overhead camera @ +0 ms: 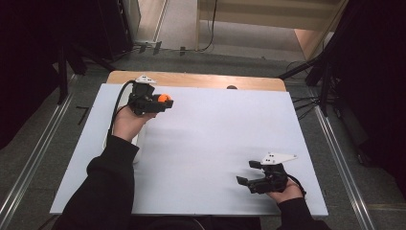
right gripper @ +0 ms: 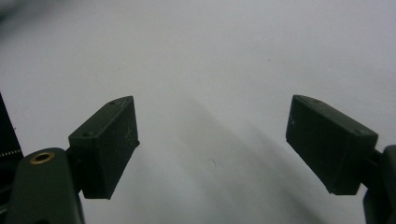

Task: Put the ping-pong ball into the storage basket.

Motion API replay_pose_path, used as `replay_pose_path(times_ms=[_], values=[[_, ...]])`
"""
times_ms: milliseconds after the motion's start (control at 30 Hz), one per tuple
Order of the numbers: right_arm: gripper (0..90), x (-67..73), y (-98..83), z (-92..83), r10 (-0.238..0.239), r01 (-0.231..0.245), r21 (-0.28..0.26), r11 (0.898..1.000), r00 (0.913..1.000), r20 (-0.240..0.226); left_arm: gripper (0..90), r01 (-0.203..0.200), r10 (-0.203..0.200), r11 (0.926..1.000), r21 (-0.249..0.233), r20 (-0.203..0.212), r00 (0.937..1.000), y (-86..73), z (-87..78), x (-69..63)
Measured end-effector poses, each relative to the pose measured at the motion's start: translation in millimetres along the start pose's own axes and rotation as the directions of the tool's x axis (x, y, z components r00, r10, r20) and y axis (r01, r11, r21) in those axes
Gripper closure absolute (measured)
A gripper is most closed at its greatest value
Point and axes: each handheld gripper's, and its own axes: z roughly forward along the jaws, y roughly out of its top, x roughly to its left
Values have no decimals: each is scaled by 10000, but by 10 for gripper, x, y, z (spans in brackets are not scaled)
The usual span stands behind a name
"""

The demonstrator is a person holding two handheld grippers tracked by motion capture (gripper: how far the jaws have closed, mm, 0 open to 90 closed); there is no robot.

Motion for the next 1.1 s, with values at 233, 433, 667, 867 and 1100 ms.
replay_pose_path(times_ms=[233,433,667,867,1100], values=[[155,2,6,2,-21,21,-12,10000,10000,7,507,142,-142,9999,9,-114,9998,-17,-33,65],[155,0,9,3,-35,35,2,10000,10000,-22,507,234,-235,9997,-66,-263,9994,-27,-71,117],[155,1,13,8,-37,37,21,10000,10000,-36,507,247,-250,9997,-53,-502,9984,-41,-114,182],[155,-1,17,12,-66,66,-1,10000,10000,-42,507,464,-476,9987,-224,-533,9974,-52,-167,240],[155,-2,25,20,-112,112,22,9999,9999,-53,507,587,-603,9980,-227,-768,9952,-72,-211,304]])
